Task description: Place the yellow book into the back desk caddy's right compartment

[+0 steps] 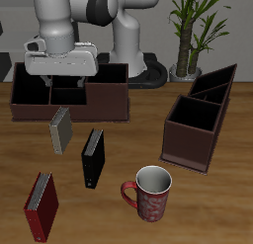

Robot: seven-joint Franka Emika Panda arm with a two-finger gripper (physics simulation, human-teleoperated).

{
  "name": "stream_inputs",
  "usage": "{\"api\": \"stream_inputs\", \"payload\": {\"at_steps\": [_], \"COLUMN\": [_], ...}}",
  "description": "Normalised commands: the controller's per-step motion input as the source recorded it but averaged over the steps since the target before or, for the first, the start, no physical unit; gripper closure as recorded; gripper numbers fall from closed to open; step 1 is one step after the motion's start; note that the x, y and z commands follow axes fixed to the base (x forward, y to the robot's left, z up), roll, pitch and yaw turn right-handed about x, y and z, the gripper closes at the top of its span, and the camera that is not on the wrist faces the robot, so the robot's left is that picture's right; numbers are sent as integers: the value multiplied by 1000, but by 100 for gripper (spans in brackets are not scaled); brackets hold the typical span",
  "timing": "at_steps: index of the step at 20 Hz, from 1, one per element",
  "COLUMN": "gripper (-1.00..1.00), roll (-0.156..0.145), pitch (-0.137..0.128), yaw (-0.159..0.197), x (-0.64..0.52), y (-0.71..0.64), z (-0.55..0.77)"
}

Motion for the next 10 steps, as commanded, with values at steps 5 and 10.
{"api": "stream_inputs", "payload": {"at_steps": [5, 10], "gripper": [-100, -100], "roll": [2, -6], "pitch": [-42, -9], "yaw": [-16, -6], "x": [-48, 25], "y": [-206, -74], "z": [-100, -126]}}
